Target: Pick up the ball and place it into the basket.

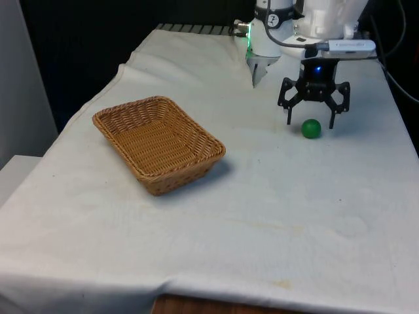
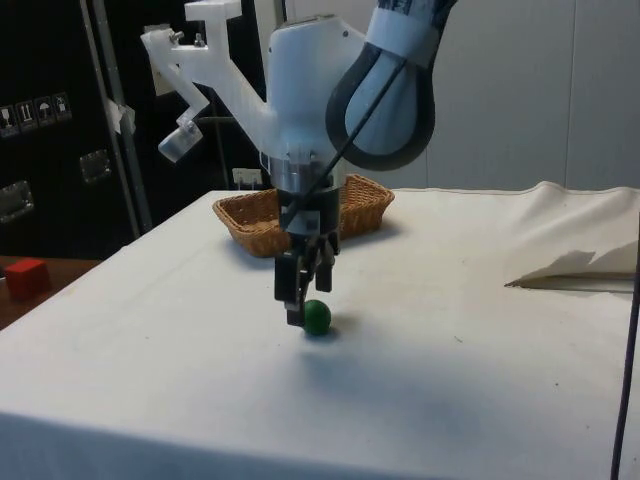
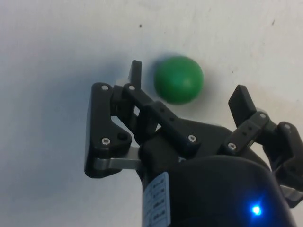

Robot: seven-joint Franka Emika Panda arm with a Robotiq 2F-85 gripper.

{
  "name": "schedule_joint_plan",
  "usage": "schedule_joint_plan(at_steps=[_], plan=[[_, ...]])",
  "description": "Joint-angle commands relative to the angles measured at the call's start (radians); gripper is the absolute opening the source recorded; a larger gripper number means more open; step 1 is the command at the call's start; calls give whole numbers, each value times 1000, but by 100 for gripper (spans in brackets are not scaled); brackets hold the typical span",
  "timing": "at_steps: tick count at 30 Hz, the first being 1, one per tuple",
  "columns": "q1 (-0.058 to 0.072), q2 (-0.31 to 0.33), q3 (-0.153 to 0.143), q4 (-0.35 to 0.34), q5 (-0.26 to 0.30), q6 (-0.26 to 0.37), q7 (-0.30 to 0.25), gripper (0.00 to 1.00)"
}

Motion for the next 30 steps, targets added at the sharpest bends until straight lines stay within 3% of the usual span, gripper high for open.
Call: schedule_joint_plan(at_steps=[1, 6, 7, 8, 15, 16, 17, 28, 30], plan=[[-25, 2, 37, 4, 38, 10, -27, 100], [-16, 19, 24, 10, 26, 14, -16, 100], [0, 22, 0, 13, 4, 7, -1, 100], [-15, 23, 23, 11, 25, 15, -15, 100], [-7, 38, 12, 14, 14, 16, -6, 100], [0, 40, 1, 15, 4, 9, -1, 100], [-5, 39, 9, 14, 11, 15, -5, 100], [0, 40, 1, 13, 4, 13, 0, 100], [1, 40, 1, 12, 3, 13, 0, 91]])
